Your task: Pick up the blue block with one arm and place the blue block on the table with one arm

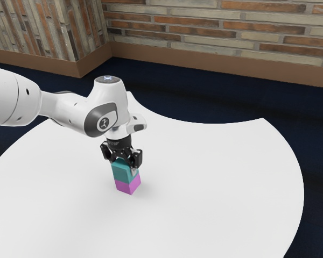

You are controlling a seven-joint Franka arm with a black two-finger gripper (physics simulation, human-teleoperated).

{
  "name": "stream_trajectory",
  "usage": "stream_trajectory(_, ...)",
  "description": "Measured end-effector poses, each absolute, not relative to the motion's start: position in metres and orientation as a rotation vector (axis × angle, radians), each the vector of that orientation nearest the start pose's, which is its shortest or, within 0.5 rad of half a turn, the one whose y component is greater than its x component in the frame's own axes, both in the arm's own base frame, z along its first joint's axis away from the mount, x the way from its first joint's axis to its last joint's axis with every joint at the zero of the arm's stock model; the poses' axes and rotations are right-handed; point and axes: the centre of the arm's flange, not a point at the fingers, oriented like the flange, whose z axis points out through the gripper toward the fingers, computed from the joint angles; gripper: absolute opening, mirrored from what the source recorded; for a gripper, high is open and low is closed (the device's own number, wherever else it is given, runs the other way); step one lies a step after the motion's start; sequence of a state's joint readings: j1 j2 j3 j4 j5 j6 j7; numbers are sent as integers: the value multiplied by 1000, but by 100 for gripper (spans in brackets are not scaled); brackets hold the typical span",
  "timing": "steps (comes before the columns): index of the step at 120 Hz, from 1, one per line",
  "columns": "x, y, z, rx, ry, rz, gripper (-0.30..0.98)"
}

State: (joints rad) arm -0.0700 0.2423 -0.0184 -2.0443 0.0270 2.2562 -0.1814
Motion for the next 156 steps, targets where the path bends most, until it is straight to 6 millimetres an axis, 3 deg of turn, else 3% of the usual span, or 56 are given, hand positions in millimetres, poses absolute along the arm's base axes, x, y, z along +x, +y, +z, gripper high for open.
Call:
stream_trajectory(26,597,-51,375,-3105,-98,-112,40)
stream_trajectory(33,619,-50,392,-3090,-89,-171,40)
stream_trajectory(40,665,-41,400,-3075,-96,-228,40)
stream_trajectory(45,690,-33,390,-3070,-103,-224,41)
stream_trajectory(50,702,-28,378,-3067,-99,-205,40)
stream_trajectory(56,709,-26,366,-3065,-90,-177,40)
stream_trajectory(69,719,-25,314,-3073,-73,-67,40)
stream_trajectory(75,721,-25,300,-3076,-66,-36,40)
stream_trajectory(104,720,-22,276,-3087,-40,27,40)
stream_trajectory(122,720,-26,277,-3091,-12,27,53)
stream_trajectory(129,721,-29,296,-3090,1,-11,56)
stream_trajectory(137,711,-33,378,-3083,16,-162,59)
stream_trajectory(142,701,-33,415,-3079,20,-220,60)
stream_trajectory(149,691,-35,444,-3078,28,-247,62)
stream_trajectory(156,686,-35,454,-3078,35,-242,63)
